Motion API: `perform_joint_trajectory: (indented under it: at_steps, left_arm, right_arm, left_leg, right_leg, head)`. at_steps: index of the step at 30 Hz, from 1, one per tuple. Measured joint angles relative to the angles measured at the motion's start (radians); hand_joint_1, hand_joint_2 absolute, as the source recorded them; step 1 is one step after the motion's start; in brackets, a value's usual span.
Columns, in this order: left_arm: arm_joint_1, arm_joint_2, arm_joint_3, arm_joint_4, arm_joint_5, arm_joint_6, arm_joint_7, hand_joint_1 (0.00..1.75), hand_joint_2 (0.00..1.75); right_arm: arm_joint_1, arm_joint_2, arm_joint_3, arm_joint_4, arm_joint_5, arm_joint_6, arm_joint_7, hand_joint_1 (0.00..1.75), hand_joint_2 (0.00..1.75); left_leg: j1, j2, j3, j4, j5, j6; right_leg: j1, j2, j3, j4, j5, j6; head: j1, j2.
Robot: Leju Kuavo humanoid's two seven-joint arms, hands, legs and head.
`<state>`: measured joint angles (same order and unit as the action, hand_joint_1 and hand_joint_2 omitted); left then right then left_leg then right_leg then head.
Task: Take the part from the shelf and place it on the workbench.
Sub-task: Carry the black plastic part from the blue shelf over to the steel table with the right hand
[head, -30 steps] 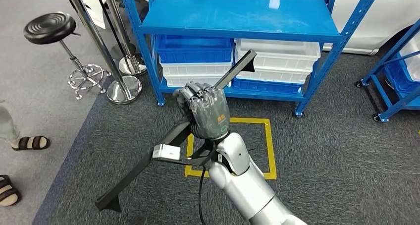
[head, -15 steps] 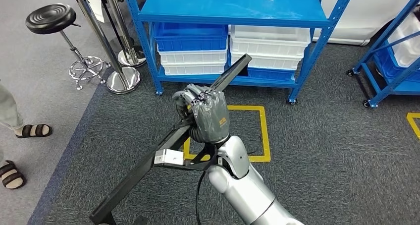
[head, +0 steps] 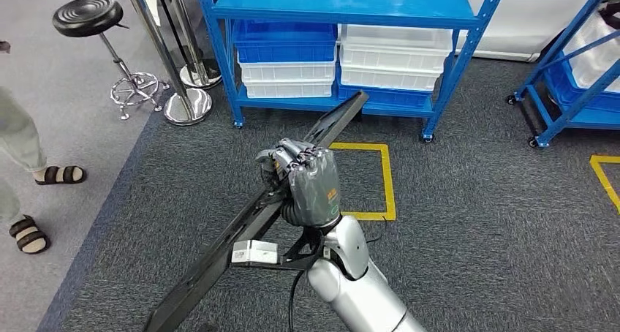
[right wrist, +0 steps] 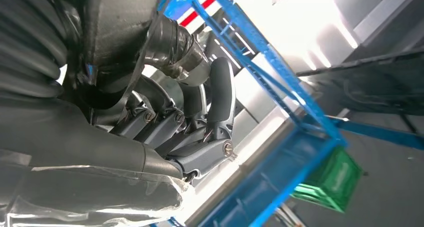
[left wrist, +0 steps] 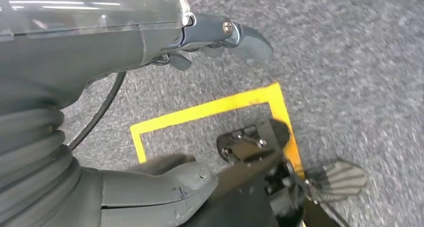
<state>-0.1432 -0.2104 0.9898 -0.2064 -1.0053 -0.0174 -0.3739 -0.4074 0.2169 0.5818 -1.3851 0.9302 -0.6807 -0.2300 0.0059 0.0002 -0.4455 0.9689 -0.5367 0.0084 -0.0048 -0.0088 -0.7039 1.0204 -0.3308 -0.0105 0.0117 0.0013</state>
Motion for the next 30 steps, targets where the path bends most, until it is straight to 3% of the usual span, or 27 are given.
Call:
perform_joint_trajectory:
  at_steps: [1,2,4,5,6,8,9,10,12,13,14,16,17,18,20,21,22,23,24,25,26,28,30]
  left_arm:
    - [0.001,0.000,0.001,0.000,0.001,0.000,0.000,0.00,1.75]
    - [0.003,0.000,0.003,0.000,0.002,0.000,0.000,0.00,1.75]
    - [0.004,0.000,0.005,0.000,0.002,0.000,-0.001,0.00,1.75]
    - [0.004,0.000,0.006,0.000,0.002,0.000,-0.001,0.00,1.75]
    - [0.004,0.000,0.007,0.000,0.002,0.000,-0.001,0.00,1.75]
    - [0.004,0.000,0.009,0.000,0.002,-0.001,-0.003,0.00,1.75]
    - [0.004,0.000,0.011,0.000,0.002,-0.001,-0.003,0.00,1.75]
    - [0.004,-0.001,0.012,0.000,0.003,-0.001,-0.004,0.00,1.75]
    - [0.003,-0.004,0.013,0.000,0.003,-0.001,-0.007,0.00,1.75]
    - [0.002,-0.005,0.013,0.000,0.004,-0.001,-0.009,0.00,1.75]
    - [0.001,-0.005,0.014,0.000,0.004,-0.001,-0.010,0.00,1.75]
    - [0.001,-0.005,0.014,0.000,0.006,-0.001,-0.011,0.00,1.75]
    - [0.001,-0.005,0.015,0.000,0.008,0.000,-0.012,0.00,1.75]
    - [0.002,-0.004,0.015,0.000,0.008,0.000,-0.012,0.00,1.75]
    - [0.001,-0.004,0.015,0.000,0.009,0.000,-0.015,0.00,1.75]
    - [0.000,-0.004,0.015,0.000,0.009,0.001,-0.021,0.00,1.75]
    - [0.000,-0.004,0.015,0.000,0.007,0.002,-0.028,0.00,1.75]
    - [-0.001,-0.004,0.014,0.000,0.004,0.005,-0.034,0.00,1.75]
    - [-0.003,-0.004,0.014,0.000,-0.001,0.008,-0.038,0.00,1.75]
    - [-0.005,-0.004,0.013,0.000,-0.006,0.013,-0.040,0.00,1.75]
    - [-0.008,-0.005,0.012,0.000,-0.008,0.017,-0.040,0.00,1.75]
    - [-0.015,-0.006,0.012,0.000,-0.009,0.023,-0.040,0.00,1.75]
    - [-0.020,-0.006,0.012,0.000,-0.009,0.026,-0.041,0.00,1.75]
  right_arm:
    - [0.005,-0.002,0.002,-0.001,-0.005,0.000,0.000,1.75,1.75]
    - [0.010,-0.005,0.003,-0.002,-0.007,0.000,0.000,1.75,1.75]
    - [0.017,-0.009,0.004,-0.003,-0.009,0.000,0.000,1.75,1.75]
    - [0.019,-0.011,0.004,-0.003,-0.010,0.000,-0.001,1.75,1.75]
    - [0.022,-0.013,0.005,-0.003,-0.015,0.001,-0.002,1.75,1.75]
    - [0.026,-0.019,0.009,-0.005,-0.036,0.004,-0.011,1.75,1.75]
    - [0.027,-0.021,0.012,-0.008,-0.049,0.005,-0.018,1.75,1.75]
    - [0.028,-0.022,0.016,-0.013,-0.059,0.005,-0.024,1.75,1.75]
    - [0.028,-0.022,0.025,-0.025,-0.068,0.005,-0.031,1.75,1.75]
    - [0.027,-0.022,0.030,-0.029,-0.070,0.007,-0.033,1.75,1.75]
    - [0.026,-0.023,0.035,-0.032,-0.073,0.011,-0.034,1.75,1.75]
    - [0.025,-0.024,0.045,-0.033,-0.079,0.026,-0.034,1.75,1.75]
    - [0.023,-0.025,0.052,-0.032,-0.082,0.034,-0.034,1.75,1.75]
    - [0.021,-0.025,0.058,-0.032,-0.083,0.042,-0.033,1.75,1.75]
    - [0.017,-0.027,0.072,-0.031,-0.081,0.052,-0.033,1.75,1.75]
    - [0.017,-0.029,0.078,-0.031,-0.073,0.051,-0.032,1.75,1.75]
    - [0.016,-0.031,0.082,-0.030,-0.057,0.045,-0.032,1.75,1.75]
    - [0.015,-0.033,0.086,-0.029,-0.034,0.035,-0.032,1.75,1.75]
    - [0.014,-0.035,0.088,-0.029,-0.013,0.025,-0.033,1.75,1.75]
    - [0.013,-0.037,0.090,-0.029,-0.001,0.018,-0.036,1.75,1.75]
    - [0.011,-0.038,0.091,-0.030,0.001,0.014,-0.040,1.75,1.75]
    - [0.007,-0.039,0.094,-0.030,-0.015,0.015,-0.047,1.75,1.75]
    - [0.004,-0.039,0.095,-0.030,-0.026,0.016,-0.049,1.75,1.75]
  left_leg:
    - [0.002,0.002,-0.011,-0.004,0.014,0.010]
    - [0.004,0.005,-0.025,-0.006,0.031,0.020]
    - [0.004,0.009,-0.059,-0.006,0.061,0.033]
    - [0.003,0.010,-0.078,-0.004,0.075,0.035]
    - [0.002,0.010,-0.098,-0.001,0.089,0.034]
    - [0.001,0.011,-0.138,0.009,0.112,0.031]
    - [0.001,0.011,-0.158,0.017,0.122,0.029]
    - [0.000,0.011,-0.175,0.025,0.130,0.026]
    - [-0.002,0.010,-0.196,0.040,0.144,0.017]
    - [-0.002,0.011,-0.201,0.043,0.152,0.011]
    - [-0.002,0.011,-0.204,0.043,0.162,0.004]
    - [0.002,0.009,-0.214,0.047,0.161,-0.009]
    - [0.004,0.007,-0.224,0.065,0.133,-0.014]
    - [0.006,0.005,-0.237,0.103,0.087,-0.019]
    - [0.009,0.005,-0.264,0.224,-0.012,-0.028]
    - [0.011,0.005,-0.271,0.282,-0.031,-0.032]
    - [0.012,0.005,-0.270,0.321,-0.020,-0.035]
    - [0.014,0.005,-0.256,0.332,0.014,-0.037]
    - [0.017,0.005,-0.228,0.313,0.052,-0.039]
    - [0.019,0.005,-0.184,0.264,0.073,-0.039]
    - [0.019,0.004,-0.127,0.188,0.066,-0.037]
    - [0.015,0.003,-0.041,0.057,0.013,-0.024]
    - [0.012,0.003,-0.024,0.015,-0.004,-0.005]
  right_leg:
    - [0.000,0.003,-0.007,0.005,-0.014,0.006]
    - [-0.001,0.005,-0.017,0.026,-0.049,0.010]
    - [-0.004,0.008,-0.043,0.132,-0.165,0.017]
    - [-0.005,0.008,-0.053,0.200,-0.208,0.020]
    - [-0.005,0.008,-0.056,0.260,-0.224,0.022]
    - [-0.006,0.008,-0.026,0.301,-0.182,0.022]
    - [-0.005,0.008,0.014,0.270,-0.155,0.019]
    - [-0.003,0.008,0.074,0.210,-0.148,0.013]
    - [0.002,0.008,0.189,0.060,-0.189,0.002]
    - [0.005,0.008,0.220,0.012,-0.212,-0.002]
    - [0.007,0.008,0.230,-0.014,-0.220,-0.005]
    - [0.004,0.006,0.216,-0.022,-0.201,-0.015]
    - [0.001,0.004,0.204,-0.025,-0.187,-0.022]
    - [-0.002,0.002,0.190,-0.027,-0.173,-0.028]
    - [-0.001,0.000,0.154,-0.024,-0.146,-0.032]
    - [-0.001,0.000,0.135,-0.023,-0.134,-0.031]
    - [-0.001,-0.001,0.116,-0.020,-0.123,-0.029]
    - [-0.001,-0.002,0.098,-0.017,-0.112,-0.026]
    - [-0.002,-0.003,0.081,-0.012,-0.103,-0.022]
    - [-0.003,-0.003,0.066,-0.007,-0.094,-0.018]
    - [-0.002,-0.004,0.054,0.001,-0.087,-0.012]
    - [0.000,-0.004,0.042,0.011,-0.073,0.000]
    - [0.000,-0.005,0.039,0.009,-0.059,0.013]
  head:
    - [0.000,0.000]
    - [0.001,0.000]
    - [0.002,0.000]
    - [0.001,0.000]
    - [0.001,0.000]
    - [0.001,0.000]
    - [0.002,0.000]
    - [0.001,0.000]
    - [0.001,0.000]
    - [0.001,0.000]
    - [0.001,0.000]
    - [0.001,0.000]
    - [0.001,0.000]
    - [0.001,0.000]
    - [0.001,0.000]
    - [0.001,0.000]
    - [0.001,0.000]
    - [0.001,0.000]
    - [0.001,0.000]
    - [0.001,0.000]
    - [0.001,0.000]
    - [0.001,0.000]
    - [0.001,0.000]
